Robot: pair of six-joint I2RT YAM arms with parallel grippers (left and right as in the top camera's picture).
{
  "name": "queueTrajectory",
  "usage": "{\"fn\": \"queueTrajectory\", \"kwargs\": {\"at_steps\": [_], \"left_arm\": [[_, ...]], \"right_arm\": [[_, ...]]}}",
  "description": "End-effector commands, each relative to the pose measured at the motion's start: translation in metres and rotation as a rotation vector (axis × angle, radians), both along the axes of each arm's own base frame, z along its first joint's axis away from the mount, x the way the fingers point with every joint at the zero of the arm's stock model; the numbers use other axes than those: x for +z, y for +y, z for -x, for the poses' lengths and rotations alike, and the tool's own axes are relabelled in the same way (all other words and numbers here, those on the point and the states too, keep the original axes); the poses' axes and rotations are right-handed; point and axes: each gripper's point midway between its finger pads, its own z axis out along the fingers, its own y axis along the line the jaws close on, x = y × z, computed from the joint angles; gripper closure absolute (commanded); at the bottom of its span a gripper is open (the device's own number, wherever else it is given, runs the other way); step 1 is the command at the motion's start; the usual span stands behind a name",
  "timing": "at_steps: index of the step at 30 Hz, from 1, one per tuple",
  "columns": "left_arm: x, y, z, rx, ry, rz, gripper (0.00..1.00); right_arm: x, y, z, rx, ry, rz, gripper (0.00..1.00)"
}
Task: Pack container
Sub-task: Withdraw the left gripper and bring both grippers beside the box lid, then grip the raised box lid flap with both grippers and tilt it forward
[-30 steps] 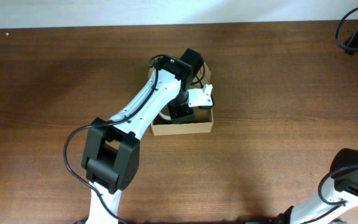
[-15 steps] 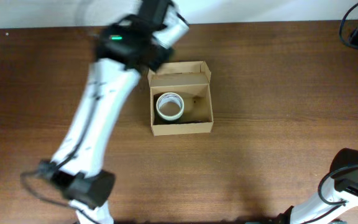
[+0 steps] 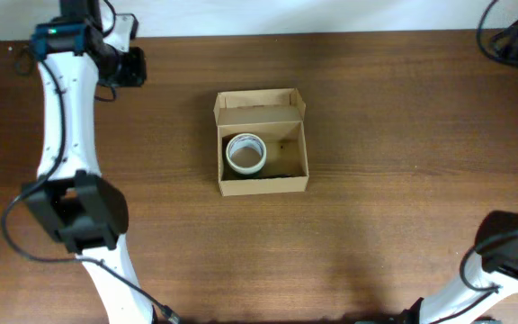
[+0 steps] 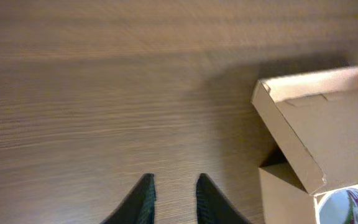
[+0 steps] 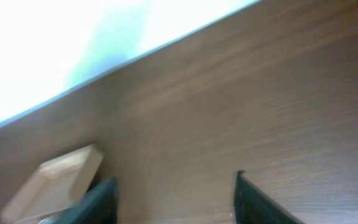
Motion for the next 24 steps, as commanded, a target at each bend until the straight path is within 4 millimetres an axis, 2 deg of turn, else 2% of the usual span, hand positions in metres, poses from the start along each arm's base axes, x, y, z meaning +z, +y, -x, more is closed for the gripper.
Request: {"fn": "queueTrajectory", "kwargs": {"at_steps": [1,2,3,5,6,9,13,18,22,24], "left_arm": [[-0.042,-0.033,-0.004,-0.060,0.091,0.195,0.94],[-0.053,-0.040,-0.005,-0.073,0.112,0.241,0.96],[-0.063,-0.045,-0.005,-0.082,0.132,0.279,0.98],[-0.078,-0.050,-0.006,-0.087,0.160,0.315,0.98],[-0.087,-0.053,-0.005,-0.091,0.181,0.341,0.98],[-0.101,-0.066,-0.004,-0.162,0.191,0.412,0.98],[-0.122,-0.087,0.003,-0.187,0.255,0.520,0.98],[-0.151,-0.105,0.021,-0.230,0.354,0.551,0.98],[-0.165,-0.123,0.029,-0.246,0.405,0.611,0.98],[-0.167,-0.125,0.029,-0.252,0.405,0.610,0.98]], "right_arm": [[-0.078,0.070,-0.023,0.179,0.167,-0.224,0.79],[-0.098,0.090,-0.028,0.225,0.205,-0.277,0.93],[-0.113,0.107,-0.031,0.261,0.233,-0.322,0.96],[-0.134,0.129,-0.036,0.310,0.268,-0.384,0.96],[-0.150,0.148,-0.040,0.348,0.295,-0.428,0.96],[-0.181,0.181,-0.046,0.415,0.335,-0.500,0.96],[-0.211,0.218,-0.051,0.481,0.365,-0.576,0.96],[-0.232,0.247,-0.048,0.534,0.397,-0.567,0.96],[-0.245,0.256,-0.048,0.535,0.419,-0.540,0.96],[-0.251,0.257,-0.046,0.523,0.440,-0.528,0.96]]}}
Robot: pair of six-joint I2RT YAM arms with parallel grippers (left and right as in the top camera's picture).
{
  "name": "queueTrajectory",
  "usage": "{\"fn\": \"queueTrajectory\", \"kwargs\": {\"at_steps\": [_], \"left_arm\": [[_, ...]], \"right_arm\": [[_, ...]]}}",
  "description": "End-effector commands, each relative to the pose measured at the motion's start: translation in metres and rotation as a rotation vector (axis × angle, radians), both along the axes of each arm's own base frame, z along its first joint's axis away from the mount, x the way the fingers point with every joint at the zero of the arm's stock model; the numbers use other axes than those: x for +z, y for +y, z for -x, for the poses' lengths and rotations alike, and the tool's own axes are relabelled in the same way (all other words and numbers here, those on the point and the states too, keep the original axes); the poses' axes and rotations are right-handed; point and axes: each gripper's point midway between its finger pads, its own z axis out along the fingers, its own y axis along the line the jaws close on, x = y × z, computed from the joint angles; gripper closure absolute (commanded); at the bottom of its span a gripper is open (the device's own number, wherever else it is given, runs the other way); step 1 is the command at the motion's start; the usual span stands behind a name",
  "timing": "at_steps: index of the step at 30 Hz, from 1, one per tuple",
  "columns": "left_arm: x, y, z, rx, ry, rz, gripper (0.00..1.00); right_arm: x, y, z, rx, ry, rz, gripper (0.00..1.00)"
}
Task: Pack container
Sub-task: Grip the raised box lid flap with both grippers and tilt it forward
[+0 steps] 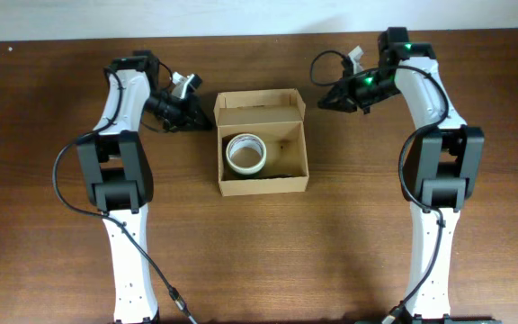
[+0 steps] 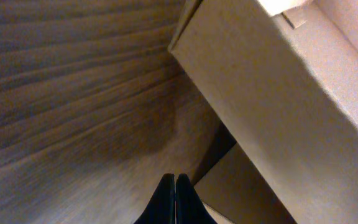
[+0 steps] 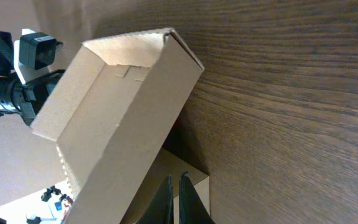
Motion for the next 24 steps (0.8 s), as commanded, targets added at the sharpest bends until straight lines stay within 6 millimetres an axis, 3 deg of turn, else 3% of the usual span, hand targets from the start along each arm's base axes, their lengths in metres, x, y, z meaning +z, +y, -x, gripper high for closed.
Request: {"fn": "queueTrajectory", "kwargs": {"at_steps": [1,7,10,13,20,24], "left_arm": [[-0.003,-0.009,0.001,-0.018,-0.004,0.051,0.98],[-0.001,-0.013,-0.004,-0.018,-0.030,0.076,0.98],[0.011,-0.023,-0.014,-0.014,-0.089,0.165,0.98],[0.023,-0.031,-0.024,-0.014,-0.147,0.249,0.97],[0.025,-0.032,-0.026,-0.013,-0.155,0.260,0.96],[0.026,-0.033,-0.026,-0.013,-0.155,0.270,0.96]], "right_arm": [[-0.014,0.006,0.004,0.006,0.038,0.012,0.96],[-0.034,0.021,0.011,0.036,0.076,0.014,0.96],[-0.042,0.027,0.014,0.049,0.088,0.013,0.96],[-0.042,0.031,0.014,0.056,0.084,0.011,0.96],[-0.042,0.033,0.012,0.058,0.070,0.010,0.96],[-0.035,0.043,0.012,0.084,0.044,-0.042,0.96]]}}
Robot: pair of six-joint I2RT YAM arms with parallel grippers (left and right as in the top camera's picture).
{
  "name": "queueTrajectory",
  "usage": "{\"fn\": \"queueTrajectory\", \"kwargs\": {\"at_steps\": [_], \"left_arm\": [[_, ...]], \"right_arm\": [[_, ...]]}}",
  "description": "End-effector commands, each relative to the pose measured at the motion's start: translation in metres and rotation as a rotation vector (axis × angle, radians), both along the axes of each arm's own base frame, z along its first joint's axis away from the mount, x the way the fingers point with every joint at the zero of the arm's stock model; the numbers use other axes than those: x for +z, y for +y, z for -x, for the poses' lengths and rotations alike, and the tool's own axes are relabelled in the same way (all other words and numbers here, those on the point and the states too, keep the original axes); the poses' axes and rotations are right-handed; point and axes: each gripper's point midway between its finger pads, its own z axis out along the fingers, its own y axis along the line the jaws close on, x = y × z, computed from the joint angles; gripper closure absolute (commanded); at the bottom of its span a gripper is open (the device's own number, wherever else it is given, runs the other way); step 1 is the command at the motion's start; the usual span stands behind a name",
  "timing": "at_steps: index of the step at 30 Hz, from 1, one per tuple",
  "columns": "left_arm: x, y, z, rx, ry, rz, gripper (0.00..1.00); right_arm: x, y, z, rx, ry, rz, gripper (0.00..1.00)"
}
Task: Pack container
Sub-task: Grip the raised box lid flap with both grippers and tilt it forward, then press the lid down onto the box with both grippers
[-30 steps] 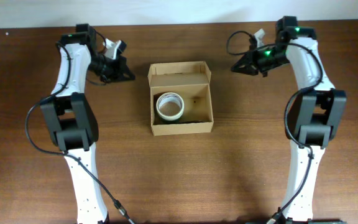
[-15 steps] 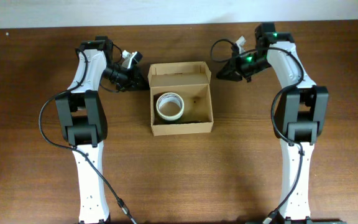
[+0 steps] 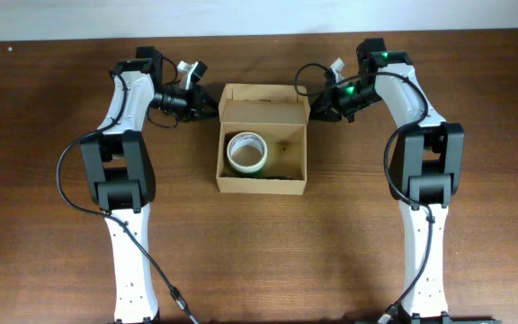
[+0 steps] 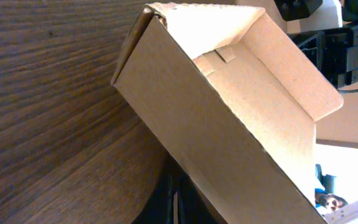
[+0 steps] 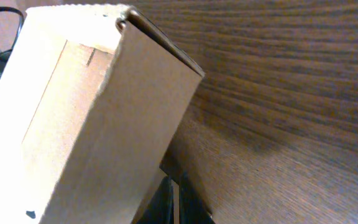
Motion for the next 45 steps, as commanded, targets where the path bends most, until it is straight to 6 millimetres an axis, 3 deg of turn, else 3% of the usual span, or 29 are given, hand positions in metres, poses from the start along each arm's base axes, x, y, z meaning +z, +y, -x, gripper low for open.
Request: {"fn": "queueTrajectory", "kwargs": {"at_steps": [1,10,14,18,21,24,26,29,33,36,40,45], "left_arm": [[0.001,-0.003,0.001,-0.009,-0.005,0.038,0.94],[0.002,-0.003,0.001,-0.009,-0.005,0.040,0.93],[0.031,-0.016,-0.007,-0.045,-0.123,0.214,0.98],[0.041,-0.009,-0.022,-0.024,-0.162,0.130,0.98],[0.069,-0.010,-0.034,-0.024,-0.249,0.065,0.98],[0.112,-0.017,-0.041,-0.041,-0.361,0.064,0.98],[0.130,-0.021,-0.042,-0.049,-0.405,0.065,0.98],[0.140,-0.027,-0.031,-0.063,-0.390,0.033,0.98],[0.136,-0.034,-0.014,-0.105,-0.342,0.032,0.98],[0.145,-0.037,-0.006,-0.117,-0.339,0.024,0.98],[0.166,-0.027,0.010,-0.112,-0.341,-0.085,0.98],[0.177,-0.001,0.044,-0.101,-0.270,-0.335,0.98]], "right_arm": [[0.002,0.017,0.004,0.039,-0.011,-0.076,0.96],[0.032,0.036,-0.005,0.067,-0.091,-0.270,0.96],[0.043,0.039,-0.005,0.075,-0.102,-0.329,0.96],[0.044,0.039,-0.006,0.075,-0.107,-0.321,0.96],[0.051,0.039,-0.006,0.077,-0.120,-0.321,0.96],[0.068,0.037,-0.008,0.080,-0.167,-0.288,0.96],[0.086,0.034,-0.009,0.078,-0.212,-0.246,0.96],[0.122,0.027,-0.006,0.069,-0.278,-0.168,0.96],[0.149,0.019,0.006,0.062,-0.316,-0.065,0.96],[0.171,0.021,0.022,0.089,-0.355,0.009,0.96],[0.185,0.027,0.045,0.112,-0.346,0.086,0.96],[0.178,0.050,0.078,0.210,-0.308,0.191,0.96]]}}
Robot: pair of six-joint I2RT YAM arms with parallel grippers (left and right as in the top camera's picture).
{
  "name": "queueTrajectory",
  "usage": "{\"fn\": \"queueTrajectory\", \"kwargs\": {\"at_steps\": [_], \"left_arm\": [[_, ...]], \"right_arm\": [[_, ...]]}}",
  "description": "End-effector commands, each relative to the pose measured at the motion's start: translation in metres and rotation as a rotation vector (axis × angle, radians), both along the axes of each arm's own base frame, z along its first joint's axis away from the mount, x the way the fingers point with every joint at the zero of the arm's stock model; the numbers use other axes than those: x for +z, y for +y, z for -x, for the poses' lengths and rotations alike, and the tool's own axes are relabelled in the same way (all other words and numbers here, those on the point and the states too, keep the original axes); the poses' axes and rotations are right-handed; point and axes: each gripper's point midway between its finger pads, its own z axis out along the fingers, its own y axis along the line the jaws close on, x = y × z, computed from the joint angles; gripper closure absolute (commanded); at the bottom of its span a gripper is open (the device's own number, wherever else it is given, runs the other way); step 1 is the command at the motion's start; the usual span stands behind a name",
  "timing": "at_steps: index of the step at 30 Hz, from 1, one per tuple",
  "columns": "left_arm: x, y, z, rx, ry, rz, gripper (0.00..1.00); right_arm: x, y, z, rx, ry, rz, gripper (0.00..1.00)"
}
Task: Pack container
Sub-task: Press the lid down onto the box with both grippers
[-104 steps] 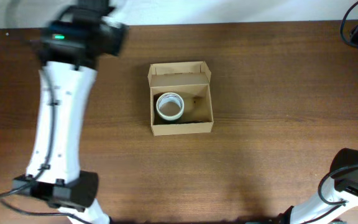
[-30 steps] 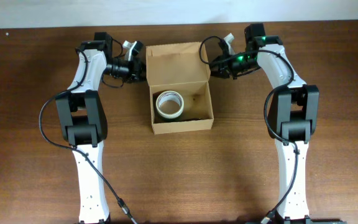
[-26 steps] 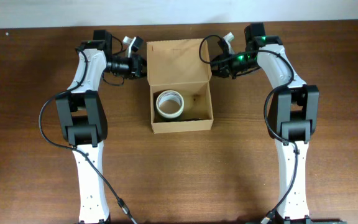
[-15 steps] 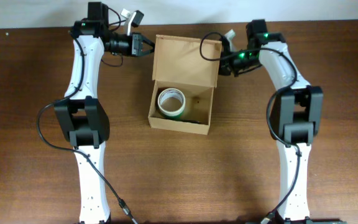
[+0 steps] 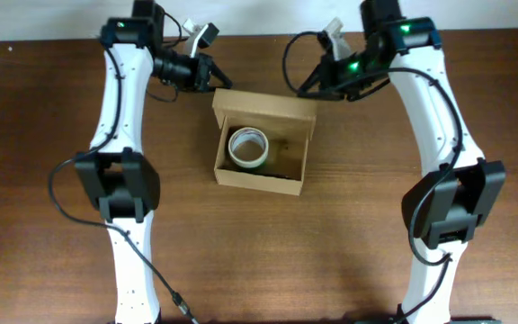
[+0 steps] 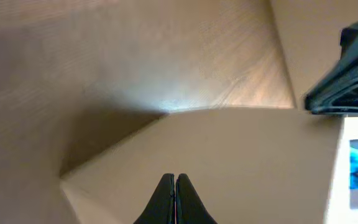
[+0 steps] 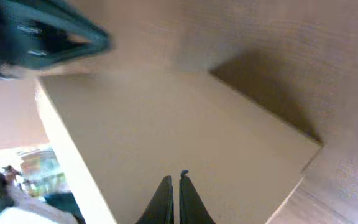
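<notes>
An open cardboard box (image 5: 257,183) stands mid-table with a roll of tape (image 5: 247,148) inside. Its lid flap (image 5: 263,102) leans forward over the box's rear part. My left gripper (image 5: 212,77) is shut at the flap's left rear corner. My right gripper (image 5: 307,87) is shut at the right rear corner. The left wrist view has the shut fingertips (image 6: 174,181) resting against the flap's plain outer face (image 6: 241,155). From the right wrist, the shut gripper (image 7: 174,180) is likewise against the flap (image 7: 166,118).
The brown wooden table (image 5: 376,234) surrounds the box. Something small and dark lies on the box floor near its front wall (image 5: 280,171). Both arms reach in from the table's front edge and arch over its left and right sides.
The flap stood upright then; now it leans forward over the box's rear. Both shut grippers have moved from low beside the flap to behind its top corners. The box has turned slightly.
At first the flap lay back flat behind the box and both grippers were far off, the right one open. Then both were shut, low at the flap's two sides. Then the flap stood upright between them. Now it tips forward over the box.
</notes>
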Motion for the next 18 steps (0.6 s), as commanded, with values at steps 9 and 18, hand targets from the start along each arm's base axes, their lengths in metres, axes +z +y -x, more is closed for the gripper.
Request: {"fn": "queueTrajectory", "kwargs": {"at_steps": [9,18], "left_arm": [[0.026,0.032,0.044,0.046,-0.028,-0.455,0.98],[0.056,0.020,0.061,0.076,-0.143,-0.651,0.98]], "right_arm": [[-0.018,0.044,0.070,0.154,0.017,0.360,0.96],[-0.005,0.015,0.091,0.143,0.023,0.507,0.96]]}}
